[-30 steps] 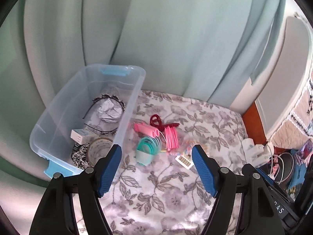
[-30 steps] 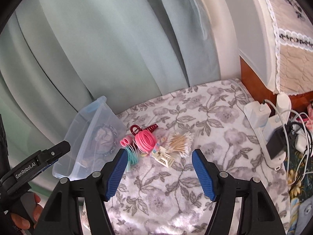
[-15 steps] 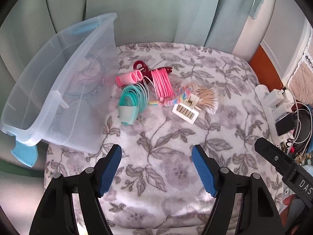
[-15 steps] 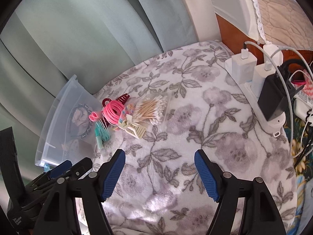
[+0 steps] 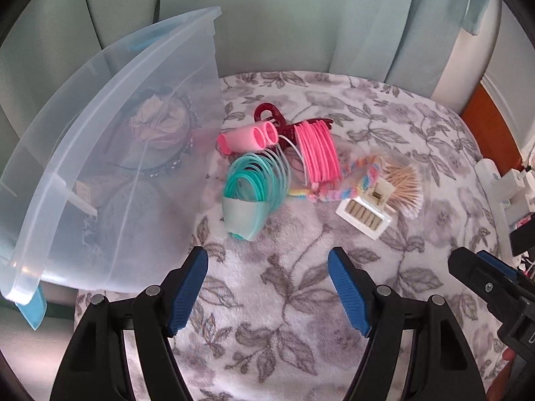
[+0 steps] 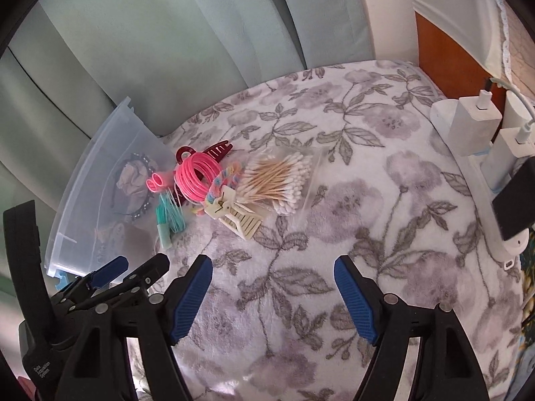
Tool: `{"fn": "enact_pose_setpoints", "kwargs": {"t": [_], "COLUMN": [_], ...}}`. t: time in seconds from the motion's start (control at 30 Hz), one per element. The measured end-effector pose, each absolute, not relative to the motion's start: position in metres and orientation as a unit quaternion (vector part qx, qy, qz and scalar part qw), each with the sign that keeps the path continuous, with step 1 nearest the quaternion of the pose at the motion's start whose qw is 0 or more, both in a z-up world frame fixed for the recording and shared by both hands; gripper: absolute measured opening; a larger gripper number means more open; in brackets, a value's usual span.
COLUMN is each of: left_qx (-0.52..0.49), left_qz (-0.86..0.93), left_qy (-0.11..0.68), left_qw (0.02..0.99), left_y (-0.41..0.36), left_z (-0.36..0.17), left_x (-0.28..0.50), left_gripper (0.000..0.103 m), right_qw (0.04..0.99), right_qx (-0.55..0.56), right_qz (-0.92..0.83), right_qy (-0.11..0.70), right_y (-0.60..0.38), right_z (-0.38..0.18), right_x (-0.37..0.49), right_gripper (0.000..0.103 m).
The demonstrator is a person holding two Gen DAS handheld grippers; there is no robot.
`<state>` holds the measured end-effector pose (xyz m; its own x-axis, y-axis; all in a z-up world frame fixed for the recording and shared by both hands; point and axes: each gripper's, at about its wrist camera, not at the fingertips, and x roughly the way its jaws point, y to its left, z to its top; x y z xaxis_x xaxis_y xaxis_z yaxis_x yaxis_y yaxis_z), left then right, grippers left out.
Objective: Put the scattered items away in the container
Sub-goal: 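Move both grippers back from the box to the remaining pile, then grasp the teal jump rope with the left gripper while the right grasps the cotton-swab bag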
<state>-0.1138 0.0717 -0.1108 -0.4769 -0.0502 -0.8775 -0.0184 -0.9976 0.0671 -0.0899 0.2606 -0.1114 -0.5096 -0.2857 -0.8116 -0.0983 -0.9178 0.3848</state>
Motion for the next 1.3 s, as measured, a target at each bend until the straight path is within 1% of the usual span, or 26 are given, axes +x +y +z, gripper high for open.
{"fn": "enact_pose_setpoints", "kwargs": {"t": [0.13,0.2,0.53,0.77,0.8,0.87,0.93,1.03,1.17,1.3], "left_qx": [0.511,0.507,0.483,0.494,0.495,0.499,0.502,0.502,0.500,0.500], "left_qz": [-0.859,-0.861,-0.868,-0.859,-0.859,-0.859,-0.859,-0.859,-0.860,-0.860], "left_qy": [-0.024,-0.028,-0.108,-0.116,-0.113,-0.096,-0.082,-0.083,-0.077,-0.072], "left_qw": [0.008,0.008,0.046,0.063,0.064,0.064,0.059,0.062,0.065,0.067], "left_y": [0.062,0.060,0.079,0.082,0.080,0.076,0.071,0.070,0.069,0.068], "left_z": [-0.118,-0.122,-0.145,-0.166,-0.167,-0.167,-0.167,-0.168,-0.166,-0.166], "left_x": [-0.120,-0.120,-0.135,-0.162,-0.163,-0.167,-0.170,-0.174,-0.178,-0.182], "left_gripper": [0.074,0.072,0.071,0.071,0.068,0.052,0.042,0.036,0.031,0.031], "right_qw": [0.047,0.042,0.051,0.048,0.046,0.039,0.040,0.068,0.072,0.068], "right_qx": [0.509,0.513,0.518,0.513,0.513,0.515,0.514,0.507,0.504,0.507], "right_qz": [-0.840,-0.838,-0.834,-0.838,-0.838,-0.839,-0.840,-0.839,-0.842,-0.844], "right_qy": [-0.183,-0.181,-0.183,-0.181,-0.179,-0.171,-0.169,-0.185,-0.180,-0.162], "right_y": [0.261,0.264,0.261,0.266,0.267,0.269,0.270,0.268,0.258,0.247], "right_z": [-0.123,-0.127,-0.142,-0.150,-0.152,-0.157,-0.160,-0.163,-0.164,-0.165], "right_x": [-0.103,-0.105,-0.111,-0.133,-0.137,-0.146,-0.154,-0.167,-0.180,-0.193], "right_gripper": [0.079,0.079,0.079,0.078,0.079,0.079,0.079,0.078,0.079,0.087]}}
